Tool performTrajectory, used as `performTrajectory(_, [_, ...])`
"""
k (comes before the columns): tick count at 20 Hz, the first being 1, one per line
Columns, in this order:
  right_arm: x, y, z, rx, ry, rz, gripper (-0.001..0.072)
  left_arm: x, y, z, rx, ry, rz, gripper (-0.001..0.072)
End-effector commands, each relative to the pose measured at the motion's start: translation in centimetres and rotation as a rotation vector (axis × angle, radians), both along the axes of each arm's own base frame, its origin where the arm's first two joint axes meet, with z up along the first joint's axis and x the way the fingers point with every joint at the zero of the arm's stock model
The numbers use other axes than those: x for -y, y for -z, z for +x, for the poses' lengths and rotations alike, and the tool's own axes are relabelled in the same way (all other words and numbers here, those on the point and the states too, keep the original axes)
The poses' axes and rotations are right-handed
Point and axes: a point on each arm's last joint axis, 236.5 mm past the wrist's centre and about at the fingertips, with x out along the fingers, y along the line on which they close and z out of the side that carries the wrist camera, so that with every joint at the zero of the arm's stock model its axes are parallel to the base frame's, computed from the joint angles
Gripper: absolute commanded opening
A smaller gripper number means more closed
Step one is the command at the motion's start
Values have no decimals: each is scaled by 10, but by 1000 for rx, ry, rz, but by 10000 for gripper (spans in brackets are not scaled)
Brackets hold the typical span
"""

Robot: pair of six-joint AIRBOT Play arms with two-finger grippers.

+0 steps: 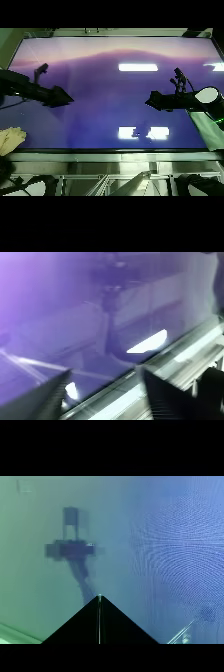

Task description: Fold the shirts.

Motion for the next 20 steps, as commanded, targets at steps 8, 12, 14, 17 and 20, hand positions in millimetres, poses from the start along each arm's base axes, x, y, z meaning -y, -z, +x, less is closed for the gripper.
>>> performTrajectory(8, [1, 1, 8, 14, 28, 5, 22, -321, -6, -71, -236, -772, 453, 720])
performTrajectory(12, [0, 3, 9, 5, 30, 11, 22, -367, 12, -118, -262, -987, 451, 720])
performTrajectory(14, [0, 4, 9, 4, 30, 11, 22, -371, 25, -136, -308, -1008, 460, 720])
performTrajectory(17, [0, 5, 9, 0, 30, 10, 22, -382, 39, -160, -400, -961, 575, 720])
performTrajectory(20, [0, 5, 9, -1, 30, 10, 22, -379, 52, -153, -420, -915, 589, 716])
